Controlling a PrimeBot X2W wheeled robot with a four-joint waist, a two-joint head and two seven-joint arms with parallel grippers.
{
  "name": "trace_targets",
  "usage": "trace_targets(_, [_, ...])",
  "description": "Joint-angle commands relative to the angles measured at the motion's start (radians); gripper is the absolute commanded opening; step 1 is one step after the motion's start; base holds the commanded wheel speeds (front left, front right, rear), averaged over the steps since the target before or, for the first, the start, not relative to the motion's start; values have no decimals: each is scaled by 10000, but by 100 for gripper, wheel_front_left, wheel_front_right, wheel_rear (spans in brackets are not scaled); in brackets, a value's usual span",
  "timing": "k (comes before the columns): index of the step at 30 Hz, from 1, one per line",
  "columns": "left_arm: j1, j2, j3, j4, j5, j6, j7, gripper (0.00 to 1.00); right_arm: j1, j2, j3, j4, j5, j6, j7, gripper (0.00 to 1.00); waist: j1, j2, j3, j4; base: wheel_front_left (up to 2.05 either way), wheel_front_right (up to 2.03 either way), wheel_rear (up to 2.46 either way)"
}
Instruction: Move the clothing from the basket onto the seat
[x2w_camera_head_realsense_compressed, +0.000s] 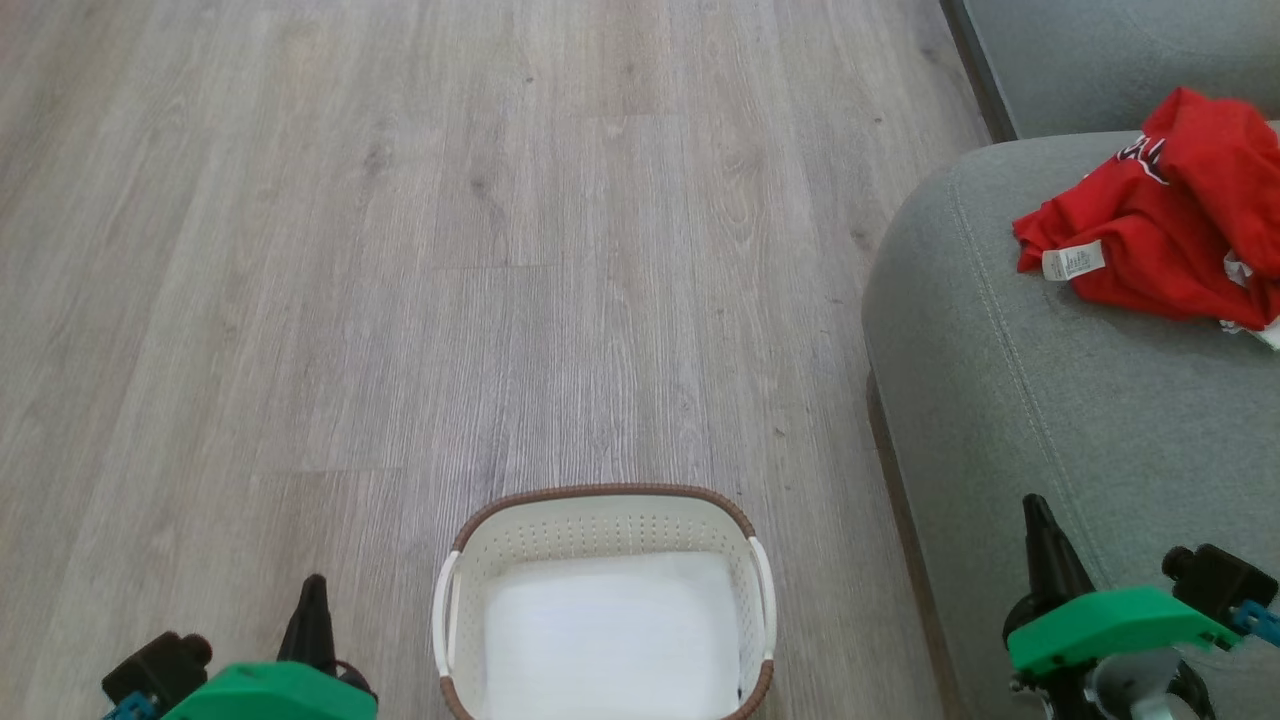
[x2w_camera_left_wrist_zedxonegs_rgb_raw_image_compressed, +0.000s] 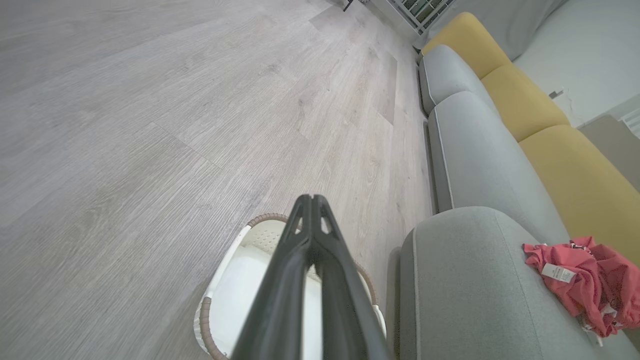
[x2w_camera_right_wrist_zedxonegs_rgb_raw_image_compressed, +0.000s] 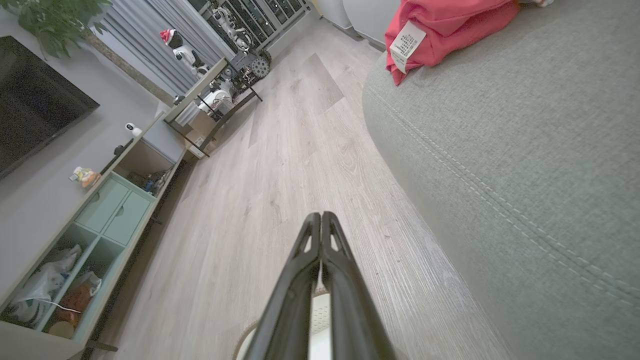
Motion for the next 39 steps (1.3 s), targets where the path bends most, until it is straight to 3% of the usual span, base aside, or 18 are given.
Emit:
trace_targets(1, [-531,42,289,-324,-241,-124,53,0,-544,-22,26,-385,279,33,53,0,0,0,3,0,0,0,0])
trace_targets(39, [-1311,-58,1111,-350,-4254,-1017,1148,0,-855,-19,-306,-682,4655,58,1161,0,0,0,118,-13,0,0,0])
